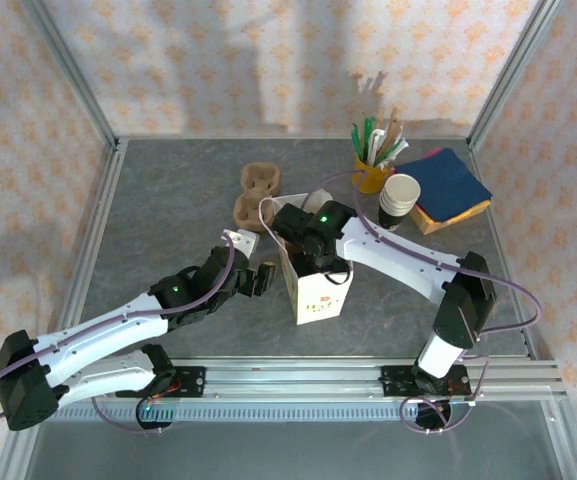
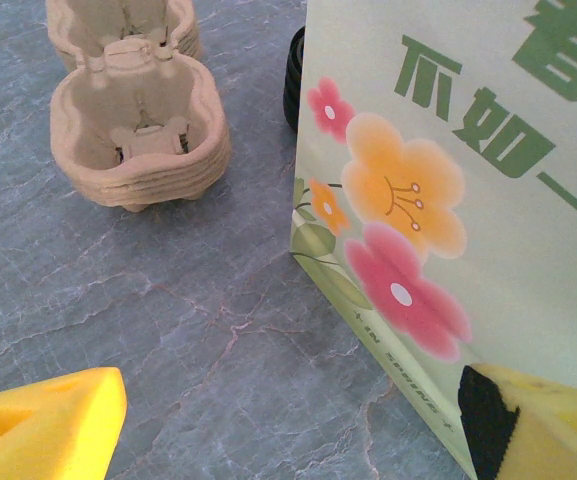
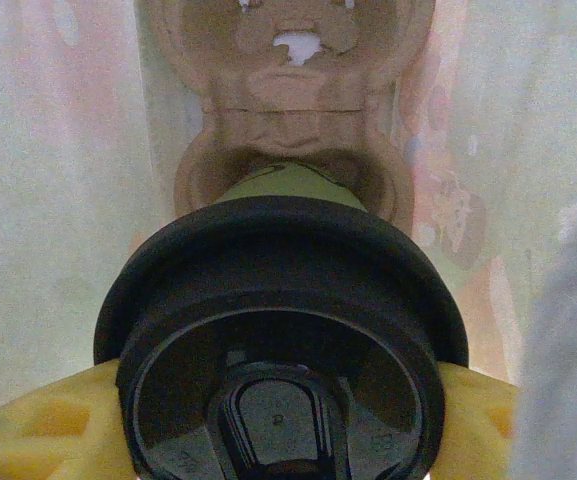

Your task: Pack the takeout coffee

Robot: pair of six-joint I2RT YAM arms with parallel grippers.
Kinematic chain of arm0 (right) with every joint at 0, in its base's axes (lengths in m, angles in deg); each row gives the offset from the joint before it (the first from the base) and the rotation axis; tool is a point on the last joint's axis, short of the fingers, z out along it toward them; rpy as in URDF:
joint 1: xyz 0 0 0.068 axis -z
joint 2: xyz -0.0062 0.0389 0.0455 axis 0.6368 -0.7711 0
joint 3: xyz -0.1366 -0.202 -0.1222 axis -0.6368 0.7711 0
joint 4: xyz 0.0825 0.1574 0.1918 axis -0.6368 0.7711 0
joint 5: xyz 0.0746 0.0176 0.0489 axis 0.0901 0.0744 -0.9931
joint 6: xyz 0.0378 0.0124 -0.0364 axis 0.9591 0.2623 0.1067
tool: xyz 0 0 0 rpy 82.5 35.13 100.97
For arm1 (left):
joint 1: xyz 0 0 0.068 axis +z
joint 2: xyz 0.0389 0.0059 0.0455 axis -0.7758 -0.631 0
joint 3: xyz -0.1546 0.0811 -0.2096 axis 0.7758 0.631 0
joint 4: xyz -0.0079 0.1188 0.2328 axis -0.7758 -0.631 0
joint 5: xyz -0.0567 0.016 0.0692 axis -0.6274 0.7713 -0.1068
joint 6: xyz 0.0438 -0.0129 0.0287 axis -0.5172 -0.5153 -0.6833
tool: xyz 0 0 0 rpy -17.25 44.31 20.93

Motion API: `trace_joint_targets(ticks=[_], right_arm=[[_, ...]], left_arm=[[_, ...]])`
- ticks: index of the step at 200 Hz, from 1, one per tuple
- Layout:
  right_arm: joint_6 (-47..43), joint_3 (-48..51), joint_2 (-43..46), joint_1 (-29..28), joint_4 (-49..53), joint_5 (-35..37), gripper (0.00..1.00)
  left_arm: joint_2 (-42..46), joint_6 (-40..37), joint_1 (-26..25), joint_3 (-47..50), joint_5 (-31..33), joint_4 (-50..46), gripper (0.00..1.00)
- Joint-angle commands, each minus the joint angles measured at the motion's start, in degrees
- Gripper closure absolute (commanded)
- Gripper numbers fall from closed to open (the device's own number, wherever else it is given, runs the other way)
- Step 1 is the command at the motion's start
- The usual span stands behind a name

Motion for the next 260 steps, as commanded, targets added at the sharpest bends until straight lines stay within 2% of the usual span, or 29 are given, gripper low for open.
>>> trace_joint_targets(ticks=[1,260], right_arm=[[0.02,0.42,-0.19,0.36,0.15,1.31,0.47],[0.29,2.79,0.12,0.56,-2.06,0.97,0.47]], left_arm=[[0.10,-0.38,-0.38,-0.47,0.93,-0.37,0.11],[0.37,-0.64,-0.34,-0.93,1.06,-0.71,0.12]])
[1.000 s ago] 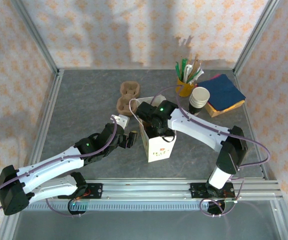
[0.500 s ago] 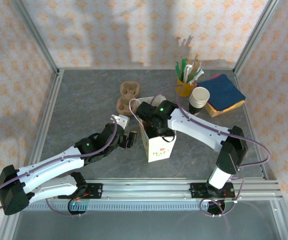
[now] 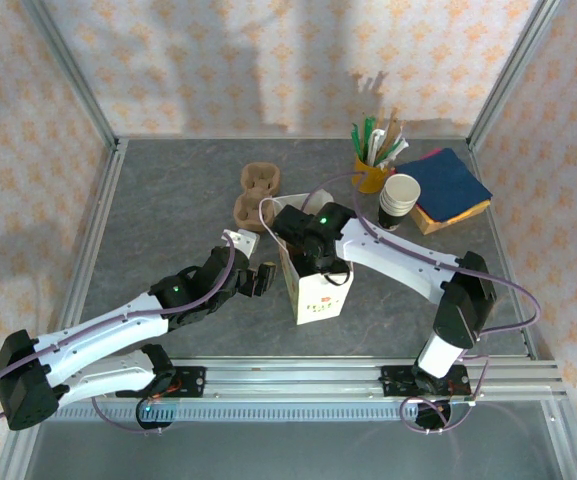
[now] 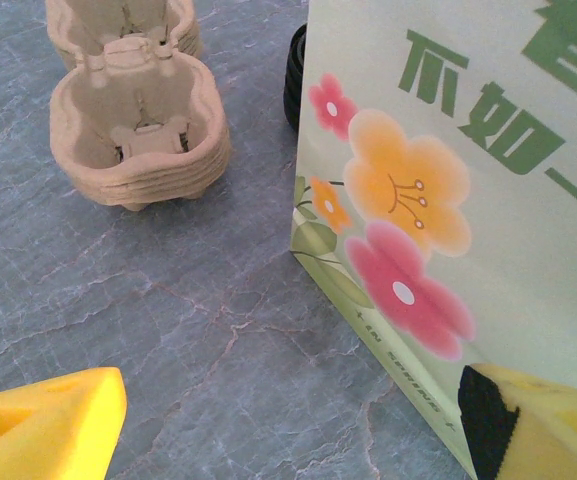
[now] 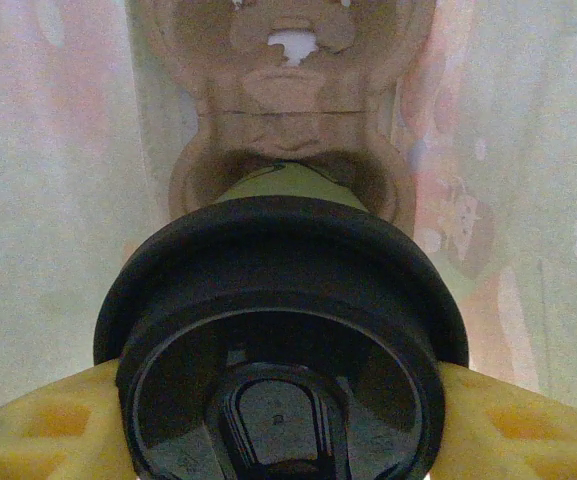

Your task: Pack the takeout coffee

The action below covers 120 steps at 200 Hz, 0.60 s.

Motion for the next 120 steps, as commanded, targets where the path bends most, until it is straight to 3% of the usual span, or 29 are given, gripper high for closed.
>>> trace_joint_targets(ticks=[1,120], right_arm=[[0.27,1.35,0.10,0.47,-0.67,0.93,0.47],[-0.88,2.95,-1.94,0.99,-1.82,-0.74,0.47]], left_arm=[[0.53,-0.62,-0.34,-0.94,1.02,-0.71,0.11],[1.42,-0.01,-0.34,-0.17,0.84,-0.78,0.11]])
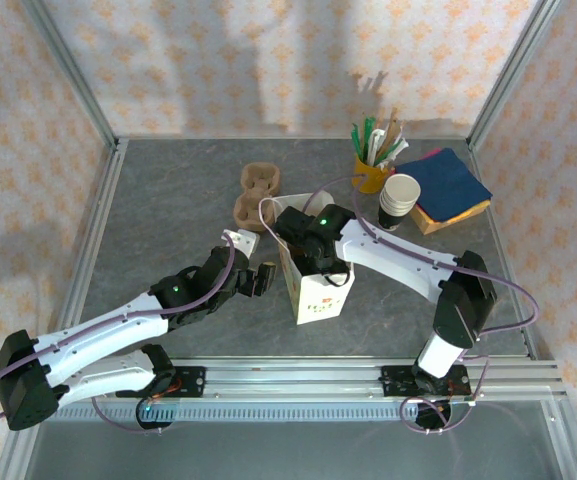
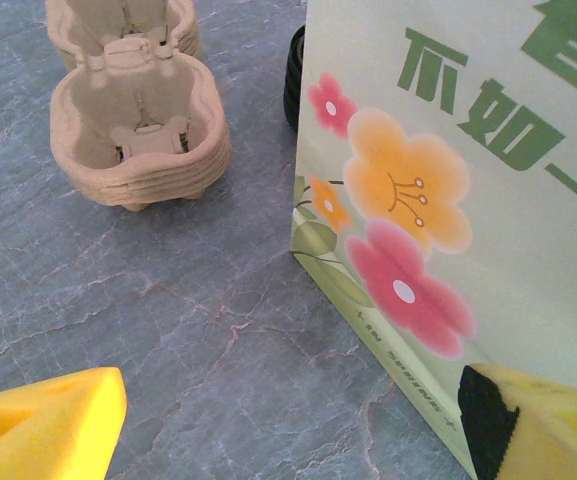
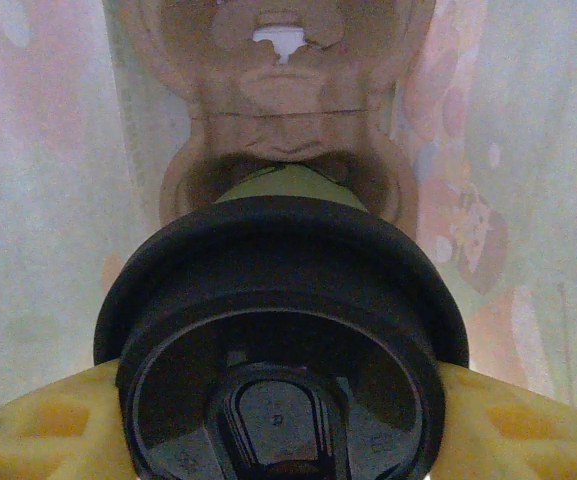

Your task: Pack the takeout coffee

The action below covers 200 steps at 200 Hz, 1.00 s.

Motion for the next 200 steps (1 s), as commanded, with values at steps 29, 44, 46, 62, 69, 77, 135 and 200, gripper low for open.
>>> trace_joint_targets(ticks=[29,44,46,62,69,77,135,200], right_arm=[[-0.98,0.97,-2.55,0.31,0.08,-0.74,0.47],[-1.07,1.01,-2.93,0.36,0.26,-0.95,0.47],[-1.11,1.01,-3.00,0.34,0.31,-0.94,0.47],[-1.23,0.83,-3.63,0.31,0.77,-0.80,0.47],[-1.27,0.75,-3.81,0.28,0.87,-0.93,0.47],[-1.43,0.68,-4.05,0.32,0.95,-1.14,0.47],[-1.67,1.10,-4.63,0.51,0.56,-1.37,0.47],[-1.53,3.93,-3.76,0.99,-2.42,-2.51,0.47]], left_arm=[[1.35,-0.03,-0.37,-0.11,0.74,-0.66,0.11],[1.27,-0.03,-0.34,-0.03,0.65,-0.66,0.11],[1.27,-0.03,-0.34,-0.06,0.72,-0.63,0.11],[1.27,-0.03,-0.34,-0.02,0.67,-0.54,0.12],[1.34,-0.03,-0.34,0.08,0.68,-0.54,0.12],[1.35,-0.03,-0.34,0.06,0.71,-0.54,0.12],[1.44,0.06,-0.36,0.20,0.63,-0.45,0.11],[1.55,0.15,-0.34,0.37,0.61,-0.37,0.11]])
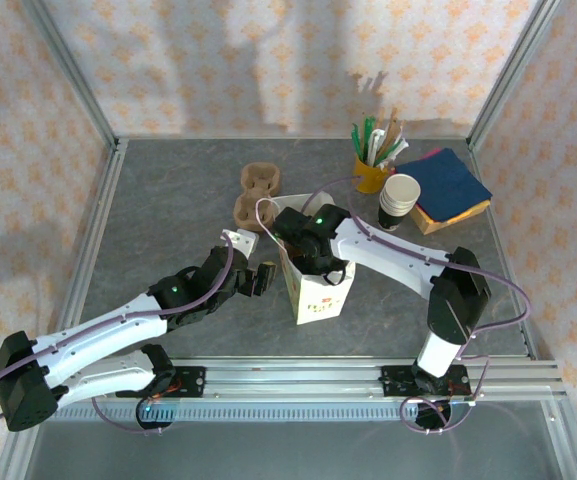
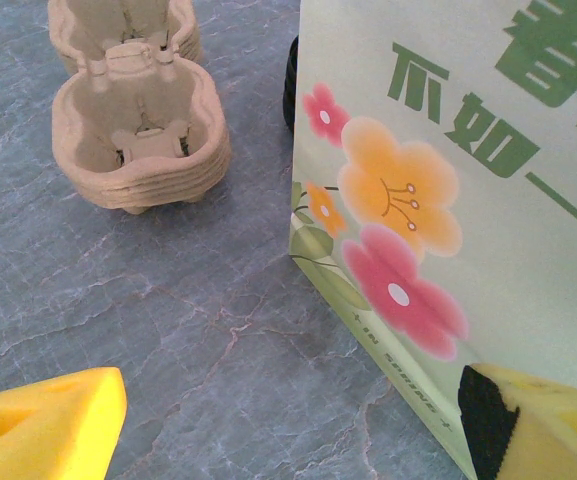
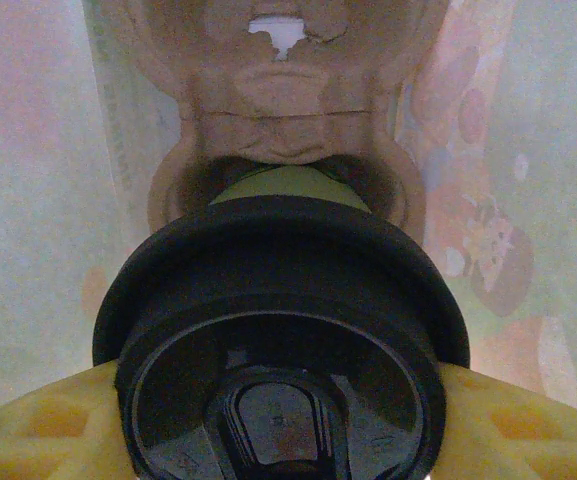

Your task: Pack the takeout coffee

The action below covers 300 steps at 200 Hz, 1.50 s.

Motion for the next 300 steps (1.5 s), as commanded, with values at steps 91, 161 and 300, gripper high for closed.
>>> trace_joint_targets(ticks=[91,161,300], right_arm=[[-1.26,6.17,-1.68,1.16,-4.21,-2.74,0.47],[-1.20,6.08,-1.15,1.35,-4.54,-2.74,0.47],[-2.28,8.71,-2.86,1.94,-7.01,-4.75,0.47]], left_arm=[[0.48,0.15,-0.34,0.07,0.36,-0.27,0.11],[0.10,-0.05,-0.34,-0.35,0.70,-0.45,0.11],[0.32,-0.33,-0.35,-1.01,0.95,-0.80,0.12]])
